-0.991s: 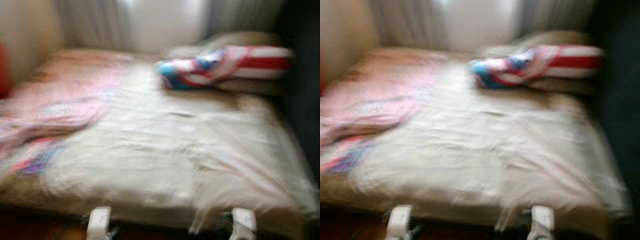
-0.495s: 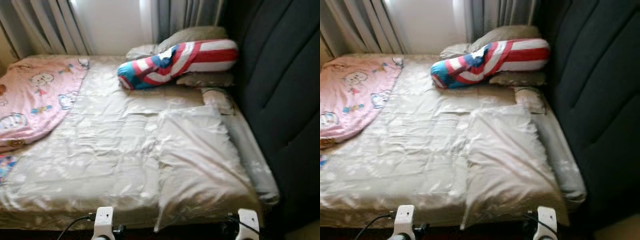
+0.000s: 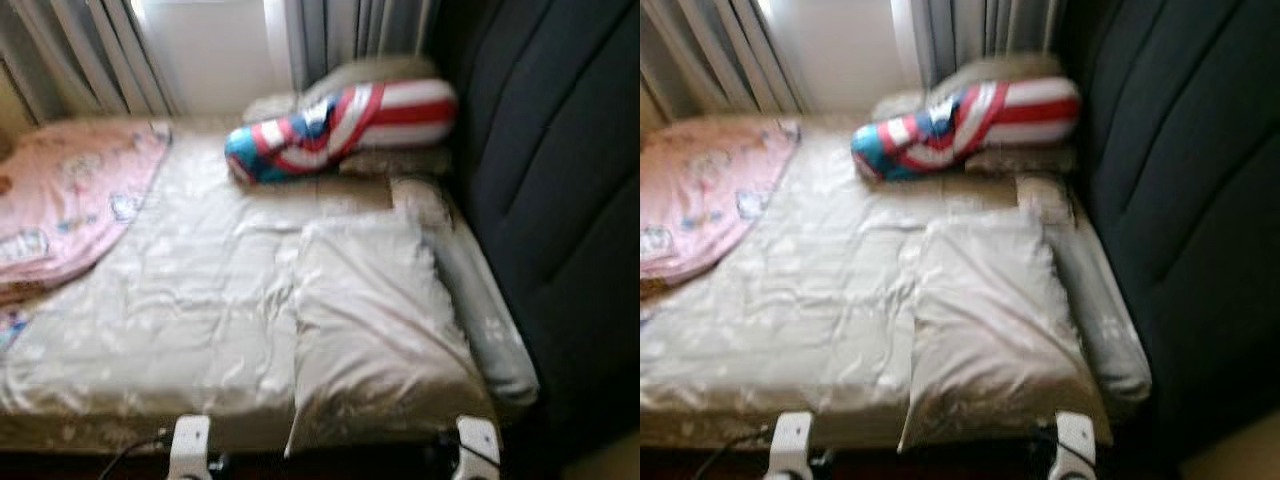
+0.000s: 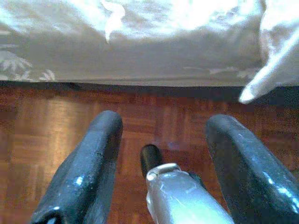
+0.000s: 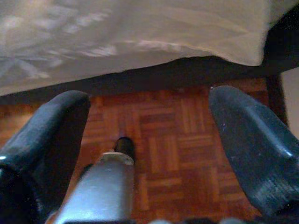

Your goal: Clean up the room

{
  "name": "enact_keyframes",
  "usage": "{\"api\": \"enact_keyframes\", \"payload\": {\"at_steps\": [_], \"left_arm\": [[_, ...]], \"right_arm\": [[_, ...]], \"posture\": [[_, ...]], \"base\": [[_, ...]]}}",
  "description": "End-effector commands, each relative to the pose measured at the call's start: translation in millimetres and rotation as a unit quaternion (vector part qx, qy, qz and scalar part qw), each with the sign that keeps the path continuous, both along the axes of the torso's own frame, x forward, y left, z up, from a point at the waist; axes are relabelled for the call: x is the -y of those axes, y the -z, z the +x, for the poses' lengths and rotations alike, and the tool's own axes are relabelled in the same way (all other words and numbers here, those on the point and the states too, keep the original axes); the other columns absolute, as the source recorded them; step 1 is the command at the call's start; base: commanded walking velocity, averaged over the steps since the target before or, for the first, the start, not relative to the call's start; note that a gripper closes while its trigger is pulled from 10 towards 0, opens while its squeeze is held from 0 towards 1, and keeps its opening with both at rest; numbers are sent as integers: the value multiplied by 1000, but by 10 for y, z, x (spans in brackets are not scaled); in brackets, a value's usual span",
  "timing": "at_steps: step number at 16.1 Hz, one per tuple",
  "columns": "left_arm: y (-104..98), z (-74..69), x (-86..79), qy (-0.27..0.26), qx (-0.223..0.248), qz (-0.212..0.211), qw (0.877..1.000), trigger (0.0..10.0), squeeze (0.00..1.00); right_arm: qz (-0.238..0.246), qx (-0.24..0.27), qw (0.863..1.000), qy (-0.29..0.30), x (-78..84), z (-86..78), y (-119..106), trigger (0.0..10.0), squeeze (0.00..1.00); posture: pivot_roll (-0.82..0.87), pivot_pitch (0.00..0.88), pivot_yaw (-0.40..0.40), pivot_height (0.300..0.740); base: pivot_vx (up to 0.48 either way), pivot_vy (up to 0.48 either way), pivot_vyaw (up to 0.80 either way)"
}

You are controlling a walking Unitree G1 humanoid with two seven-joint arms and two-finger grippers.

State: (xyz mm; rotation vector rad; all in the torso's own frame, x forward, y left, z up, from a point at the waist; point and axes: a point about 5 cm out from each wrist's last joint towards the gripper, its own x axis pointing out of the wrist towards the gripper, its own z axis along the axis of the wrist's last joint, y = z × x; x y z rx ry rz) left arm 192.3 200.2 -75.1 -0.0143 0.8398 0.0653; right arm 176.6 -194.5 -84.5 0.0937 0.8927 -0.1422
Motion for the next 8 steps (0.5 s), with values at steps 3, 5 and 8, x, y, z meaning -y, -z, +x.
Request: {"api": "enact_keyframes", "payload": {"at_steps": [3, 5, 8], "left_arm": [[30, -46, 11, -7, -12, -4, 1000, 10000, 0], [30, -48, 10, -5, -12, -3, 1000, 10000, 0], [33, -57, 5, -5, -11, -4, 1000, 10000, 0]], "right_arm": [[1, 1, 1000, 5, 8, 6, -4, 10000, 0], [0, 1, 1000, 5, 9, 5, -4, 10000, 0], [1, 1, 1000, 5, 9, 2, -3, 10000, 0]], "posture": [[-14, 25, -5, 740], [-14, 26, -5, 740], [-13, 27, -5, 740]], "base": [[0, 0, 0], [0, 0, 0], [0, 0, 0]]}}
